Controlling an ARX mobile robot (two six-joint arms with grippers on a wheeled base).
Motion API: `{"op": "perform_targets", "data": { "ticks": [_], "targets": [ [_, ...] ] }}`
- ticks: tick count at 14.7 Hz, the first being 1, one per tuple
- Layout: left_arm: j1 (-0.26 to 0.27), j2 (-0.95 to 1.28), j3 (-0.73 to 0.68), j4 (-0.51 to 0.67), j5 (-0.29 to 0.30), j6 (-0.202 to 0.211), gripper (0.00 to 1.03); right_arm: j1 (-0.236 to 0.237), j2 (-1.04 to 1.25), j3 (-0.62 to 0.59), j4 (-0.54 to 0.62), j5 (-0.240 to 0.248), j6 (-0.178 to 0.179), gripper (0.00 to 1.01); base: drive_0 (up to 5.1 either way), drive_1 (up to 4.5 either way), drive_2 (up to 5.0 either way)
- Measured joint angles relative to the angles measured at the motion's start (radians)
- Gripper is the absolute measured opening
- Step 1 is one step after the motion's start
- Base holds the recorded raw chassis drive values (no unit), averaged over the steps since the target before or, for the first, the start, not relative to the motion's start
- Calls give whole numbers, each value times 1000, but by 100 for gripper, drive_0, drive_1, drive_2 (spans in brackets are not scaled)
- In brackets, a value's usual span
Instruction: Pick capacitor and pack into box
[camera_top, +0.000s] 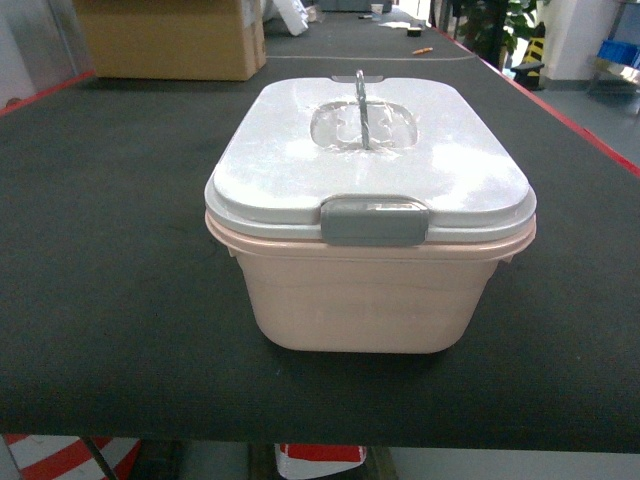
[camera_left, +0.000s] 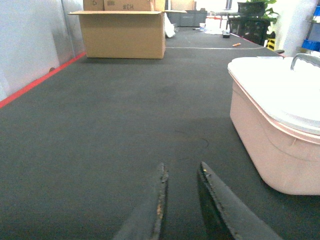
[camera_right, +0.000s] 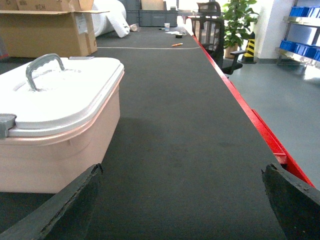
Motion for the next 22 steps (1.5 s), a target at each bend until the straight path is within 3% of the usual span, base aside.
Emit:
{"op": "perform_targets", "data": {
  "ticks": [3,7,22],
  "targets": [
    [0,0,0,0,0,0,58,0,0,0,0,0,0,98,0,0,0],
    [0,0,0,0,0,0,99,0,0,0,0,0,0,98,0,0,0],
    [0,0,0,0,0,0,98,0,0,0,0,0,0,98,0,0,0]
  ]
}}
